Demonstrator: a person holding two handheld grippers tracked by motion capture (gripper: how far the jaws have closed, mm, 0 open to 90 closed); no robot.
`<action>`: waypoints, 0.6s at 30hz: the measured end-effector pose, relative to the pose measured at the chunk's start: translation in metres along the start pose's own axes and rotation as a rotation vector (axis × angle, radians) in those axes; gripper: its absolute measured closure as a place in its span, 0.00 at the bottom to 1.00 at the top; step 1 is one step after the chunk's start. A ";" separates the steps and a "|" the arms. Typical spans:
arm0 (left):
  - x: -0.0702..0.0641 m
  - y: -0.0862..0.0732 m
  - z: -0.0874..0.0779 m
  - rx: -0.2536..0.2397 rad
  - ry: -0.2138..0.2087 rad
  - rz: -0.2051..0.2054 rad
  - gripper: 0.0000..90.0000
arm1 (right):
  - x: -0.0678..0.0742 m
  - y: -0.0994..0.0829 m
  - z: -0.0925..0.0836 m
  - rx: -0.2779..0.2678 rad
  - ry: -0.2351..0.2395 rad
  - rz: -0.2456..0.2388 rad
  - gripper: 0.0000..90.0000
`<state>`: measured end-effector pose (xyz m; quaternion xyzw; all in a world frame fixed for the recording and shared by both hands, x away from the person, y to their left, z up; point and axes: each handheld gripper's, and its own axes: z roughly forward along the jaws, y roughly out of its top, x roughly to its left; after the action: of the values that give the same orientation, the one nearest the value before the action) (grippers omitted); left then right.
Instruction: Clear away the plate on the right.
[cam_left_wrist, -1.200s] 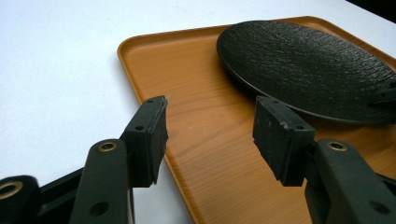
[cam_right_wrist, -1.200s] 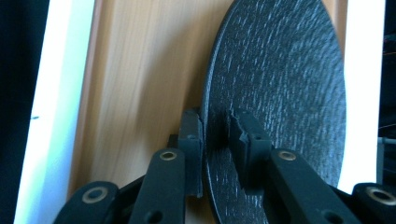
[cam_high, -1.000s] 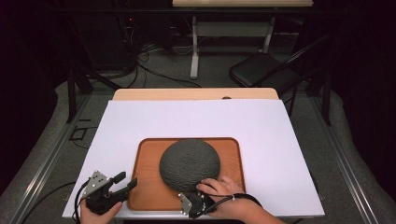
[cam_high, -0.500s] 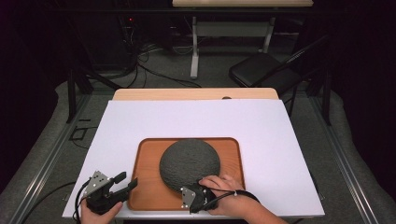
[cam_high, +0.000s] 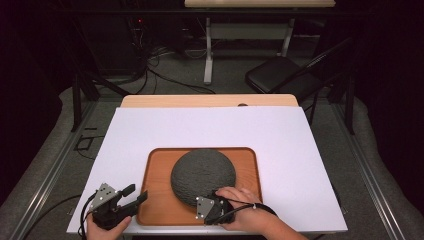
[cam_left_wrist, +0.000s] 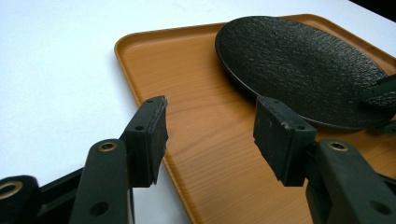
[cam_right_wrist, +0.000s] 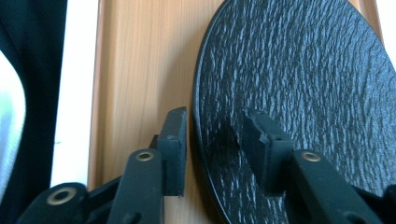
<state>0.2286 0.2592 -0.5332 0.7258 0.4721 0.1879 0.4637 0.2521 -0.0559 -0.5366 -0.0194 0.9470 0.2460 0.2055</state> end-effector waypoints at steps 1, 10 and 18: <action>0.000 0.000 0.000 0.000 0.000 -0.001 0.49 | 0.000 0.000 0.000 -0.006 -0.003 0.005 0.66; 0.000 0.000 0.000 0.002 0.001 -0.001 0.49 | -0.003 -0.002 -0.006 -0.061 0.008 0.090 0.57; 0.000 0.000 -0.001 -0.001 0.003 0.003 0.49 | -0.006 0.000 -0.014 -0.156 -0.010 0.167 0.49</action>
<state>0.2283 0.2599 -0.5330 0.7259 0.4717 0.1897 0.4632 0.2526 -0.0628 -0.5232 0.0448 0.9222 0.3354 0.1871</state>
